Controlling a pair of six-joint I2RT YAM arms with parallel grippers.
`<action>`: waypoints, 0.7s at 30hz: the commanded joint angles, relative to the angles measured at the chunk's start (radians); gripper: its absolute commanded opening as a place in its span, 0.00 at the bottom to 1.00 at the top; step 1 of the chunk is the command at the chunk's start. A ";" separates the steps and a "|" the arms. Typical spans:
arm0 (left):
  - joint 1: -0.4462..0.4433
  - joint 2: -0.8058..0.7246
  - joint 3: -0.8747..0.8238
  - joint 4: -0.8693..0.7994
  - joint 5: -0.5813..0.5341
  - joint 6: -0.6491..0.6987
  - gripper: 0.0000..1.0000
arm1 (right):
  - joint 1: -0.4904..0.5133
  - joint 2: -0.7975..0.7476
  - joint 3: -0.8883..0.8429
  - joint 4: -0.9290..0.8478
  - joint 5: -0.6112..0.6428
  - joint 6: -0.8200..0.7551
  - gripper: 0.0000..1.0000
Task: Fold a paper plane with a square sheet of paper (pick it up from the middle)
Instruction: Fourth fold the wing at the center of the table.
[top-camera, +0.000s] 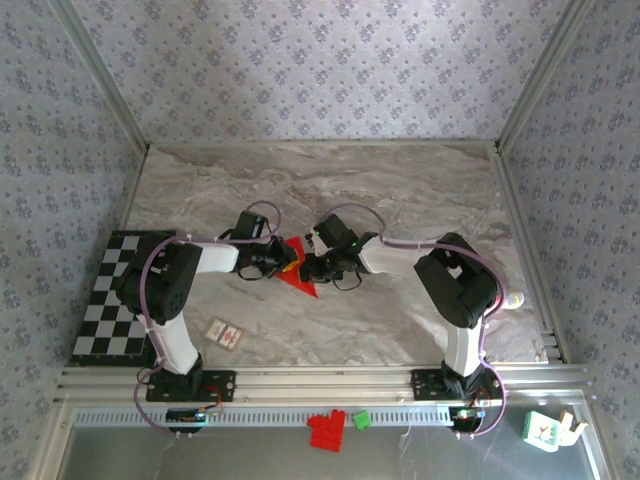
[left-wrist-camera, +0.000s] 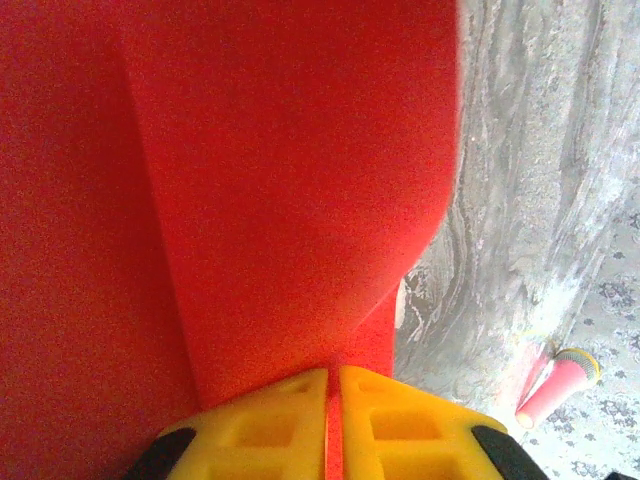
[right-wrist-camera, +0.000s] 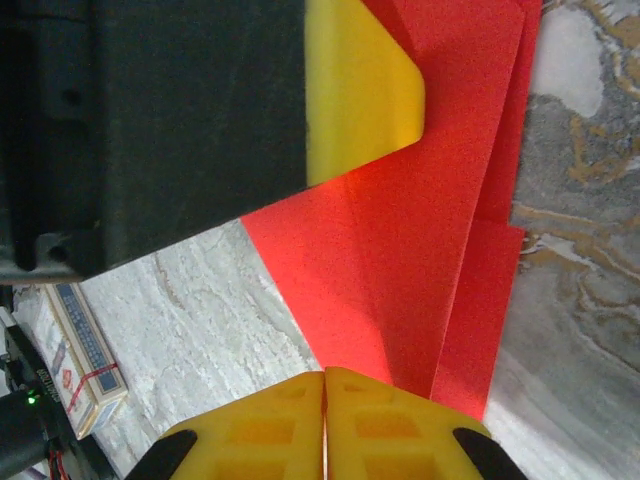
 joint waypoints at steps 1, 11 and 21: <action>0.003 0.076 -0.014 -0.171 -0.081 -0.001 0.12 | 0.005 0.025 0.032 -0.043 0.020 -0.002 0.08; 0.001 0.107 0.023 -0.276 -0.115 0.003 0.12 | 0.007 0.044 0.040 -0.088 0.062 -0.003 0.08; 0.001 0.117 0.037 -0.311 -0.124 0.014 0.12 | 0.006 0.053 0.035 -0.112 0.085 -0.001 0.08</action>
